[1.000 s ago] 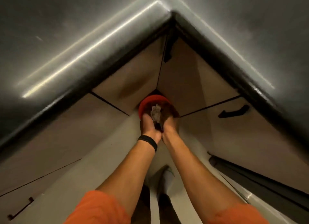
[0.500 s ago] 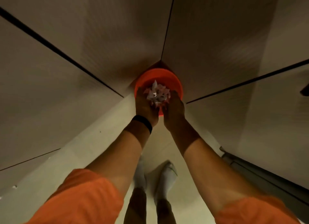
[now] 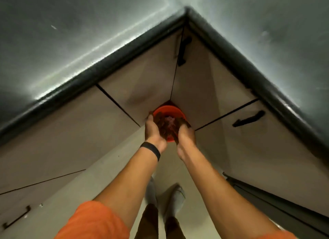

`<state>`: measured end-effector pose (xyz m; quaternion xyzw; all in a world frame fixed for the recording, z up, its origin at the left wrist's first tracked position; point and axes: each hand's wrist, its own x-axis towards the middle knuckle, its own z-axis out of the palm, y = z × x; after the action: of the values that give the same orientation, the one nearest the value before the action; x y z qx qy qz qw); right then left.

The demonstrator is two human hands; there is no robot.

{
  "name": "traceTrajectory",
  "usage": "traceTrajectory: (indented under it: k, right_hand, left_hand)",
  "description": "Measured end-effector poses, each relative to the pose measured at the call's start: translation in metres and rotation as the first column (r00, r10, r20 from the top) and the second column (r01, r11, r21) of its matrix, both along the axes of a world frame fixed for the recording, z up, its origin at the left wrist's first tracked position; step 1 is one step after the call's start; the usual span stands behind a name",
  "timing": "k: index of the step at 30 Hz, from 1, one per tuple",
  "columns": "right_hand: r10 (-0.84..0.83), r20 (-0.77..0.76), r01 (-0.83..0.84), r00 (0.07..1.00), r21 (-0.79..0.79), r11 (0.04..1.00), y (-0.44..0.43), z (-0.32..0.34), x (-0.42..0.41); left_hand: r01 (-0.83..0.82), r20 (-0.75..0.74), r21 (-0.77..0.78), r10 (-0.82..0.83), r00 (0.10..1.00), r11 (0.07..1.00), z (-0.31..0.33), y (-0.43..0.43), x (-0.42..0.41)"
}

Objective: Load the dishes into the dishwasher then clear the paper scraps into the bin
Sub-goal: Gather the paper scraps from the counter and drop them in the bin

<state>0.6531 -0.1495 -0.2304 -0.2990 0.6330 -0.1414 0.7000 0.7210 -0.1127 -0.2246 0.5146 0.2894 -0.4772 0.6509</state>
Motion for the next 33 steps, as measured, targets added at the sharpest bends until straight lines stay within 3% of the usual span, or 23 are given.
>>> traceTrajectory:
  k: [7, 13, 16, 23, 33]
  right_hand:
    - [0.005, 0.285, 0.008, 0.959, -0.043, 0.999, 0.010, 0.204, -0.015]
    - [0.120, 0.367, -0.044, 0.923, -0.210, 0.977, 0.018, 0.297, -0.036]
    - [0.156, 0.395, -0.036, 0.905, -0.295, 0.955, 0.013, 0.318, -0.040]
    - [0.239, 0.302, -0.071, 0.923, -0.476, 0.877, -0.030, 0.336, -0.016]
    - [0.242, 0.141, -0.120, 0.960, -0.573, 0.811, -0.120, 0.328, 0.073]
  left_hand:
    - [0.035, 0.140, -0.190, -0.008, 0.990, 0.981, 0.204, 0.015, -0.020]
    - [0.087, 0.264, -0.273, -0.013, 0.965, 0.958, 0.311, 0.032, -0.036]
    - [0.122, 0.313, -0.308, -0.021, 0.949, 0.944, 0.332, 0.032, -0.036]
    - [0.165, 0.302, -0.371, -0.049, 0.952, 0.914, 0.338, -0.005, 0.002]
    - [0.283, 0.261, -0.400, -0.188, 0.947, 0.872, 0.319, -0.107, 0.104]
